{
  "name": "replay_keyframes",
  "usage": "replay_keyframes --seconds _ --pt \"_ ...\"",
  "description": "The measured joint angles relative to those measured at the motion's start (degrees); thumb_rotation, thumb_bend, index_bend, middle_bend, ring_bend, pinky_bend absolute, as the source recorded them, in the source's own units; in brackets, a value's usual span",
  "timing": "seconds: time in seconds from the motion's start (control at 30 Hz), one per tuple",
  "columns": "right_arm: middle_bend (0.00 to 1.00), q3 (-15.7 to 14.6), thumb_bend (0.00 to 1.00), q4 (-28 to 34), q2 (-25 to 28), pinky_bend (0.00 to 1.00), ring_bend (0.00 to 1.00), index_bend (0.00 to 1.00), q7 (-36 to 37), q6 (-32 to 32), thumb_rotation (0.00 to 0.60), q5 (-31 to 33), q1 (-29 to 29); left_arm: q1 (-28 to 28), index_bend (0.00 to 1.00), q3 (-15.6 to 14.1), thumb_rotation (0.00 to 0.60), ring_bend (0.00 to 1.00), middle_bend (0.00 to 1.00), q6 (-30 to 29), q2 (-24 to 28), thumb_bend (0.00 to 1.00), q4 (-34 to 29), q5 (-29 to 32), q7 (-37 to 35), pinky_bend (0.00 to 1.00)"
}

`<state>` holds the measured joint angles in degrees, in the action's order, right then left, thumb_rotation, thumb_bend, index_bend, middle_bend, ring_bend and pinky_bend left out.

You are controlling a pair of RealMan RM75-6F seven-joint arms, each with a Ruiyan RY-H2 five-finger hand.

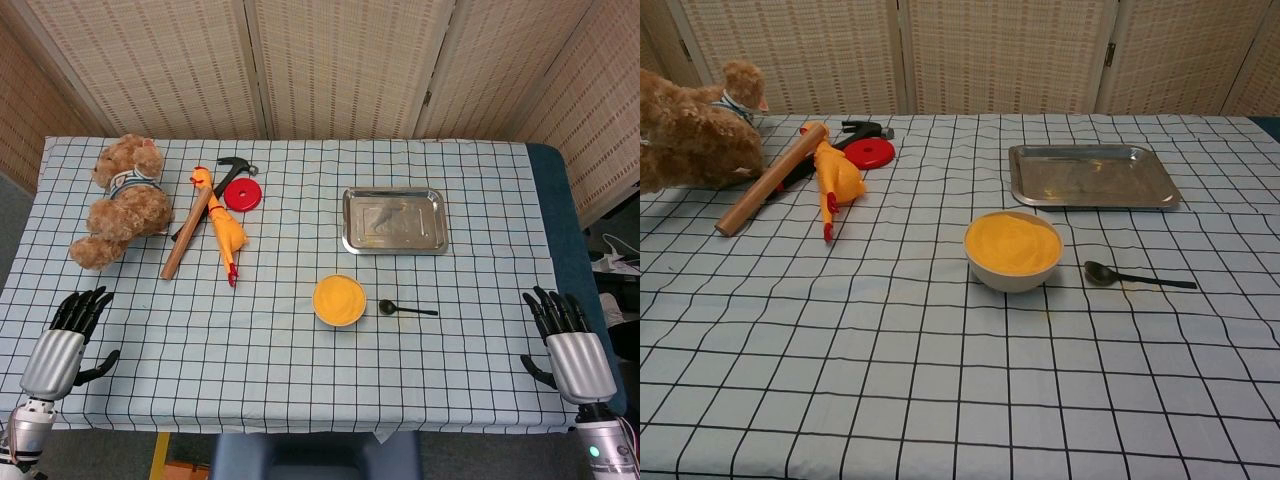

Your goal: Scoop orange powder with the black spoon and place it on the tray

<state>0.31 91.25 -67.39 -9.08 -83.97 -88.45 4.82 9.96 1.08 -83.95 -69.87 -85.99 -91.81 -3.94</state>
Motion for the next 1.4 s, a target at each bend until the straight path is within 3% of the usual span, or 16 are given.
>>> replay_keyframes --seconds 0.3,0.53,0.7,1.0,1.4 --pt "0.0 0.3 0.15 0.0 -1.5 0.0 0.0 0.0 0.2 6.3 0.6 0.8 3.1 -0.3 0.0 0.0 0.6 0.0 0.0 -0.7 0.2 0.31 -0.3 0.1 -0.3 0.03" --pt "0.0 4.8 0.15 1.3 -5.5 0.0 0.0 0.29 -5.5 16.1 0.6 6.6 11.5 0.0 0.0 -0.2 0.6 0.0 0.0 -0.2 0.8 0.31 -0.3 0.1 -2.2 0.03" --pt "0.0 7.7 0.16 0.7 -11.1 0.0 0.0 0.41 -12.9 20.3 0.6 12.9 15.7 -0.1 0.0 -0.5 0.6 0.0 0.0 -0.3 1.6 0.31 -0.3 -0.1 -4.5 0.03" --pt "0.0 9.6 0.28 -5.9 -21.6 0.0 0.0 0.49 -18.9 22.0 0.6 19.5 19.9 0.0 0.0 -0.6 0.6 0.0 0.0 0.2 3.0 0.31 -0.2 0.4 -8.2 0.03" --pt "0.0 10.9 0.29 -14.4 -29.4 0.0 0.0 0.5 -22.2 23.7 0.6 24.9 24.3 0.4 0.0 -1.1 0.6 0.0 0.0 1.0 3.7 0.31 0.0 0.1 -10.1 0.03"
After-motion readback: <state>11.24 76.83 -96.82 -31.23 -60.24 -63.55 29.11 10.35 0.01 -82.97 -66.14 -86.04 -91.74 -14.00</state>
